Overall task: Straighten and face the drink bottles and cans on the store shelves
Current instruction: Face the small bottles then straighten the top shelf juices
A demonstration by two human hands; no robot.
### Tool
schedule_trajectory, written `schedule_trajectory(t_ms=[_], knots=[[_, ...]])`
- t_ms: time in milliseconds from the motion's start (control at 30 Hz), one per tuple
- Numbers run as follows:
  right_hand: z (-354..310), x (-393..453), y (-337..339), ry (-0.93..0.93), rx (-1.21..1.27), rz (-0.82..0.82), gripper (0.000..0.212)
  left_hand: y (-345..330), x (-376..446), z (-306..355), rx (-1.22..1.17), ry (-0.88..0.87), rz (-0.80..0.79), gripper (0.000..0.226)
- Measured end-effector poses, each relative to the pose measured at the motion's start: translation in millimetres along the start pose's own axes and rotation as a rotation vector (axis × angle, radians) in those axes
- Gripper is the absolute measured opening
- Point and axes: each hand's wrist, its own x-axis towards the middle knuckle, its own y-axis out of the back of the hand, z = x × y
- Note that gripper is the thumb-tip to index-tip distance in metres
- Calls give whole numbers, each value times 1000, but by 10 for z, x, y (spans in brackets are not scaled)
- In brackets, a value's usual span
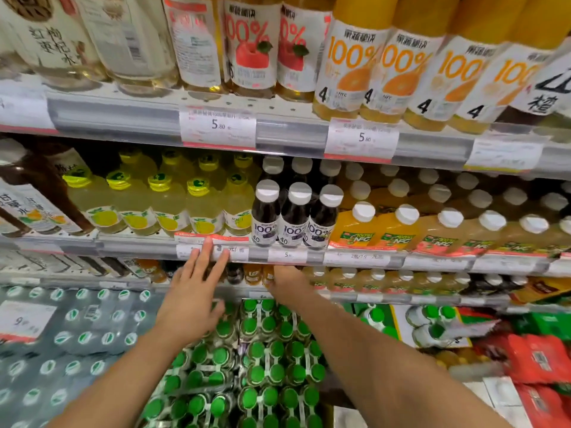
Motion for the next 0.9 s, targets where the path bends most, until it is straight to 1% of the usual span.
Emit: schedule_trajectory(t_ms=[33, 133, 167, 233, 300, 400, 500, 567, 667, 767, 833, 900], knots=[[-4, 90, -36, 7, 8, -3, 42, -7, -2, -22, 13, -8, 13, 111], [26, 332, -146, 3, 76, -9, 66, -30, 3, -28, 12, 10, 44, 112], [42, 404, -186, -3, 83, 1, 68, -17, -7, -8, -3, 14, 66, 111], [48, 475, -200, -13, 72, 26, 64, 11, -53, 29, -27, 22, 97, 104], [83, 532, -231, -28, 67, 76, 57, 8, -148, 50, -32, 46, 92, 95], [157, 540, -332, -42, 149, 130, 56, -67, -371, 76, -8, 102, 41, 84], [280, 488, -509, -27, 294, 164, 52, -184, -562, 63, -36, 157, -22, 82], [352, 420, -598, 25, 339, 188, 48, -277, -635, 58, -65, 196, -97, 79], [411, 340, -603, 77, 436, 234, 32, -414, -675, 51, -94, 273, -264, 75], [493, 253, -594, 108, 577, 344, 8, -527, -668, -12, -101, 301, -372, 72], [504, 152, -579, 155, 637, 411, 16, -596, -630, -96, -127, 319, -402, 73], [472, 73, -537, 164, 647, 420, 21, -638, -562, -181, -173, 348, -416, 75]])
